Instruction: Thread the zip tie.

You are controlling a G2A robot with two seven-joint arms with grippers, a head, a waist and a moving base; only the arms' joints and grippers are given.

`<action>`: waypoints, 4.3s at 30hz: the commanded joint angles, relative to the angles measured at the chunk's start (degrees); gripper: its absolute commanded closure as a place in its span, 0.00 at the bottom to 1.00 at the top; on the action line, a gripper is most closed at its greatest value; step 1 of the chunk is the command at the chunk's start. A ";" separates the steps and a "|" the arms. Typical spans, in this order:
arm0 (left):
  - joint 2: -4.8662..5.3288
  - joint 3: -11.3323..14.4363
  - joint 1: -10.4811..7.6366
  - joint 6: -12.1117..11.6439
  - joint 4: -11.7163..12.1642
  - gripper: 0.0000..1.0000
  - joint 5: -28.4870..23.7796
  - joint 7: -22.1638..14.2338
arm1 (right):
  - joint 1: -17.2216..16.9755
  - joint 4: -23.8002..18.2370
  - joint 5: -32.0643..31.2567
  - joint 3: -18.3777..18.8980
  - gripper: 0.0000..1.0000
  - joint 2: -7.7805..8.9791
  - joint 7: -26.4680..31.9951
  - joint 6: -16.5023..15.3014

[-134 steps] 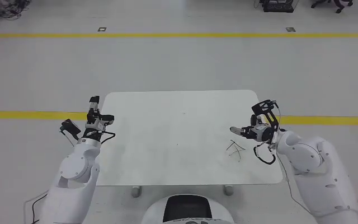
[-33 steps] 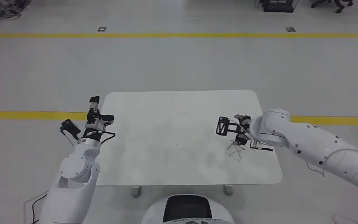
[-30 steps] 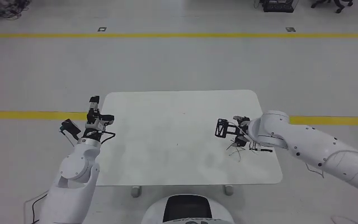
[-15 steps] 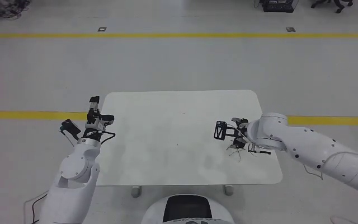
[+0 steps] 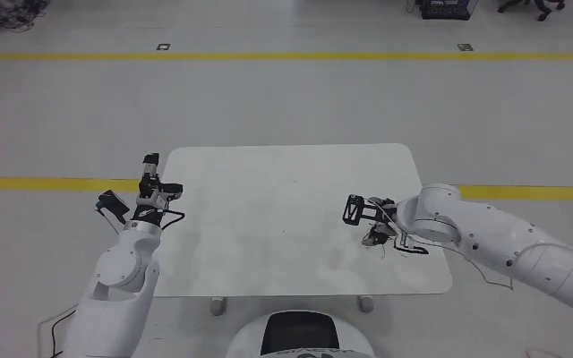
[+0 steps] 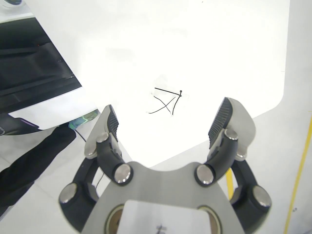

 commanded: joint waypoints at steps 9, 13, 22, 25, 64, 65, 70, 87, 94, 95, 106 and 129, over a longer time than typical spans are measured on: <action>0.00 0.00 0.00 0.00 0.00 0.00 0.00 0.00 | -1.96 5.09 5.28 0.00 0.00 -2.04 1.10 0.00; 0.00 0.00 0.00 0.00 0.00 0.00 0.00 0.00 | -2.30 6.42 5.94 0.00 0.00 -2.86 0.63 0.00; 0.00 0.00 0.00 0.00 0.00 0.00 0.00 0.00 | -2.30 6.42 5.94 0.00 0.00 -2.86 0.63 0.00; 0.00 0.00 0.00 0.00 0.00 0.00 0.00 0.00 | -2.35 6.64 5.87 0.10 0.00 -2.85 0.33 0.00; 0.00 0.00 0.00 0.00 0.00 0.00 0.00 0.00 | -7.32 12.11 10.24 5.27 0.00 -3.19 1.88 6.14; 0.00 0.00 0.00 0.00 0.00 0.00 0.00 0.00 | -7.32 12.11 10.24 5.27 0.00 -3.19 1.88 6.14; 0.00 0.00 0.00 0.00 0.00 0.00 0.00 0.00 | -7.42 12.29 9.87 5.27 0.00 -3.20 1.74 6.49; 0.00 0.00 0.00 0.00 0.00 0.00 0.00 0.00 | -9.10 15.81 9.29 6.04 0.00 -4.98 1.17 5.14; 0.00 0.00 0.00 0.00 0.00 0.00 0.00 0.00 | -10.53 14.66 6.85 7.46 0.00 -4.63 1.79 7.34; 0.00 0.00 0.00 0.00 0.00 0.00 0.00 0.00 | -10.73 14.41 6.59 7.72 0.00 -4.55 2.03 7.44; 0.00 0.00 0.00 0.00 0.00 0.00 0.00 0.00 | -13.24 14.08 4.64 10.39 0.51 -4.23 2.91 7.28; 0.00 0.00 0.00 0.00 0.00 0.00 0.00 0.00 | -15.22 21.37 -0.31 11.71 0.61 -9.09 1.31 7.10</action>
